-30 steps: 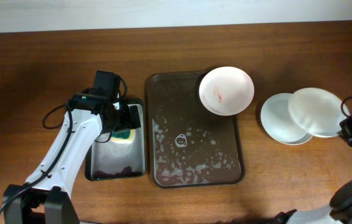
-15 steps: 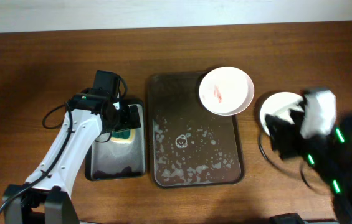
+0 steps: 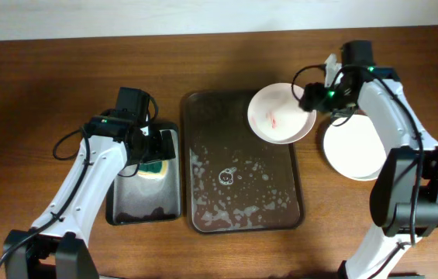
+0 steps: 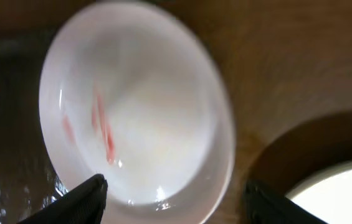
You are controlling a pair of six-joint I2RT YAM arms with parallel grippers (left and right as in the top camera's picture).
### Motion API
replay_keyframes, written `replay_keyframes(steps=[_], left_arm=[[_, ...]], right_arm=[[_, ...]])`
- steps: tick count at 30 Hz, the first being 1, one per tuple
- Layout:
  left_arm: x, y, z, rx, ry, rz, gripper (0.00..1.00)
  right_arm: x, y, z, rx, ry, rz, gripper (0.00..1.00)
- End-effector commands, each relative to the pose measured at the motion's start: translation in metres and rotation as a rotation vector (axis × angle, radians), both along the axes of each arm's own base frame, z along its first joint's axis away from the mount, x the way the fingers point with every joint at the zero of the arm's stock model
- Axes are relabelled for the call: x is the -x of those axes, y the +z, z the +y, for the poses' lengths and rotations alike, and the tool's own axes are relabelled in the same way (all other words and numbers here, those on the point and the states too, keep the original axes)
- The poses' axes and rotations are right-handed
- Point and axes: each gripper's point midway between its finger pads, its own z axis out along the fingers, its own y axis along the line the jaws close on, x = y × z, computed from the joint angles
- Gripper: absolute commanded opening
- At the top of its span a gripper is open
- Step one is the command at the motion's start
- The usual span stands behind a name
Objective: Clean dirty plates on tray and stack at the side
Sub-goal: 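Move the right gripper to the last pink-stained plate and grasp its rim, then pull the grasped plate toward the tray center with the right gripper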
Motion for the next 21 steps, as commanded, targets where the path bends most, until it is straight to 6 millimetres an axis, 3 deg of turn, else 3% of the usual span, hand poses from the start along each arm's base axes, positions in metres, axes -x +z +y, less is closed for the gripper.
replay_keyframes(steps=[1,2,3,4,5,6,9,10,12,14,15,16,20,21], left_arm=[[-0.003,0.006,0.001,0.006,0.002,-0.021,0.99],[-0.003,0.006,0.001,0.007,0.002,-0.021,0.99],[-0.003,0.006,0.001,0.007,0.002,-0.021,0.99],[-0.003,0.006,0.001,0.006,0.002,-0.021,0.99],[-0.003,0.006,0.001,0.006,0.002,-0.021,0.99],[-0.003,0.006,0.001,0.006,0.002,-0.021,0.99],[-0.003,0.006,0.001,0.006,0.002,-0.021,1.00],[-0.003,0.006,0.001,0.007,0.002,-0.021,0.99],[-0.003,0.006,0.001,0.006,0.002,-0.021,1.00],[-0.003,0.006,0.001,0.006,0.002,-0.021,0.99],[-0.003,0.006,0.001,0.006,0.002,-0.021,0.99],[-0.003,0.006,0.001,0.006,0.002,-0.021,0.99],[-0.003,0.006,0.001,0.006,0.002,-0.021,0.99],[-0.003,0.006,0.001,0.007,0.002,-0.021,0.99]], right_arm=[[-0.012,-0.010,-0.019,0.075,-0.029,-0.011,0.57],[-0.009,-0.026,-0.021,0.105,-0.032,0.024,0.57],[-0.006,-0.042,-0.022,0.110,-0.033,0.064,0.46],[-0.004,-0.045,-0.022,0.109,-0.032,0.074,0.30],[-0.001,-0.043,-0.023,0.107,-0.033,0.084,0.07],[0.003,-0.041,-0.022,0.104,-0.032,0.096,0.04],[0.020,-0.021,-0.016,0.100,-0.018,0.121,0.04],[0.026,-0.001,-0.010,0.097,-0.007,0.104,0.04],[0.054,0.034,0.022,0.084,0.068,0.105,0.04],[0.078,0.043,0.065,0.083,0.172,0.089,0.04],[0.087,0.042,0.084,0.081,0.180,0.061,0.04],[0.088,0.040,0.086,0.107,0.154,0.036,0.04],[0.100,-0.014,0.080,0.135,0.110,0.024,0.04],[0.101,-0.016,0.080,0.137,0.111,0.028,0.04]])
